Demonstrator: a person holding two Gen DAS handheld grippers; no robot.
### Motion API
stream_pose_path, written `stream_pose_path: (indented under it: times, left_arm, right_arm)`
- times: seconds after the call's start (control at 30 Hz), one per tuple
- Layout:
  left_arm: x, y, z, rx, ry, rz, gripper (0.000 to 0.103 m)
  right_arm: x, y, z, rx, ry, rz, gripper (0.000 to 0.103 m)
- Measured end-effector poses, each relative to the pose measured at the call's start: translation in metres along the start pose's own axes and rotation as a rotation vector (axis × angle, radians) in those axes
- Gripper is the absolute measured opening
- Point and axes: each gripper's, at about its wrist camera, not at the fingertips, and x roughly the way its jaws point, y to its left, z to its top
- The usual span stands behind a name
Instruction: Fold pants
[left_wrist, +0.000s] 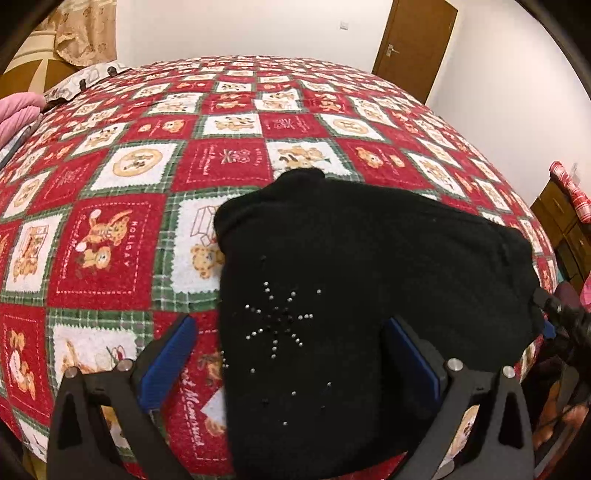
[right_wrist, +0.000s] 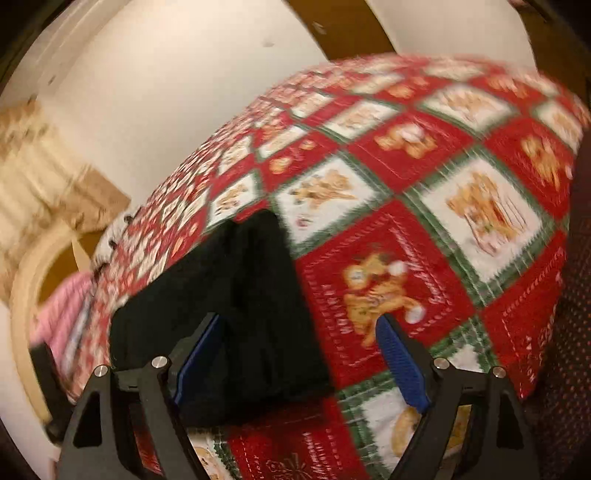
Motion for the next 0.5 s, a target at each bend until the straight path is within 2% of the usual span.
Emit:
stream_pose_path:
  times: [0.1, 0.17, 0.2, 0.27, 0.33, 0.37, 0.43, 0.47, 0.5]
  left_arm:
    - [0.001, -0.004, -0.002, 0.005, -0.01, 0.024, 0.103]
    - [0.002, -0.008, -0.003, 0.016, 0.005, 0.053, 0.103]
    - [0.002, -0.01, -0.003, 0.015, 0.016, 0.065, 0.103]
    - [0.002, -0.011, -0.003, 0.001, 0.035, 0.08, 0.103]
    - [0.001, -0.012, -0.004, -0.01, 0.05, 0.089, 0.103]
    - [0.001, -0.012, -0.005, -0.013, 0.055, 0.092, 0.103]
    - [0.0, -0.014, -0.006, -0.02, 0.067, 0.096, 0.103]
    - [0.0, -0.015, -0.007, -0.023, 0.07, 0.098, 0.103]
    - [0.0, -0.016, -0.007, -0.023, 0.071, 0.099, 0.103]
  right_arm:
    - [0.002, -0.005, -0.002, 0.053, 0.016, 0.069, 0.086]
    - [0.009, 0.004, -0.007, 0.049, 0.077, 0.182, 0.087]
    - [0.012, 0.009, -0.011, 0.048, 0.098, 0.203, 0.087]
    - [0.011, 0.024, -0.019, -0.054, 0.082, 0.137, 0.087]
    - [0.012, 0.032, -0.021, -0.098, 0.092, 0.114, 0.087]
    - [0.011, 0.034, -0.022, -0.102, 0.092, 0.128, 0.085]
    - [0.013, 0.037, -0.024, -0.108, 0.103, 0.14, 0.069]
    - [0.016, 0.039, -0.025, -0.124, 0.11, 0.119, 0.061]
    - [0.017, 0.041, -0.027, -0.14, 0.108, 0.096, 0.057]
